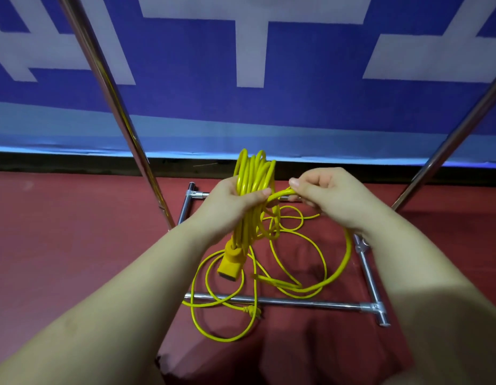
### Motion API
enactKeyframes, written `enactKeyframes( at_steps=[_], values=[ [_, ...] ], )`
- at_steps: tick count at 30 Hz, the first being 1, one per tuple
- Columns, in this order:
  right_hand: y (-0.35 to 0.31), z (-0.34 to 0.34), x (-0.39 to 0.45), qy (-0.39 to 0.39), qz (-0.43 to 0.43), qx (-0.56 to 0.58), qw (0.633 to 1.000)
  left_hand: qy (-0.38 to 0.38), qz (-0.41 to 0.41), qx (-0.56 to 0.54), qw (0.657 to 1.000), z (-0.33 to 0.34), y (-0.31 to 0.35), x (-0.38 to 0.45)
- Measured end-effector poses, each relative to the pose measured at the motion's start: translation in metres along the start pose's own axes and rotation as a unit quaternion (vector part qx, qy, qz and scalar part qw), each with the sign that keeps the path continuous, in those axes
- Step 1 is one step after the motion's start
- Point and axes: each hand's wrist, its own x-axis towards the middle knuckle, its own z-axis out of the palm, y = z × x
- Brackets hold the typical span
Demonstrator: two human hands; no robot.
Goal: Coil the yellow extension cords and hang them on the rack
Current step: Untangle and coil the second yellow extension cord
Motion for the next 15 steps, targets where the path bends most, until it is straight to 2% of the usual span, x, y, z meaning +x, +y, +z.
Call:
enactKeyframes(
  at_steps=[3, 6, 11, 15],
  values=[
    [0.000, -0.004, 0.001, 0.074, -0.009, 0.002, 0.997, -0.058, -0.011, -0.057, 0.997, 0.006, 0.003, -0.004],
    [0.005, -0.008, 0.003, 0.098, 0.009, 0.035, 0.995, -0.103, -0.024, -0.097, 0.990, 0.013, 0.006, -0.008],
    [0.016, -0.004, 0.007, 0.121, 0.043, -0.034, 0.991, -0.115, -0.058, -0.136, 0.982, 0.017, 0.005, -0.010],
    [0.014, 0.002, 0.006, 0.119, 0.023, -0.039, 0.992, -0.115, -0.075, -0.140, 0.981, 0.017, 0.002, -0.009]
  ],
)
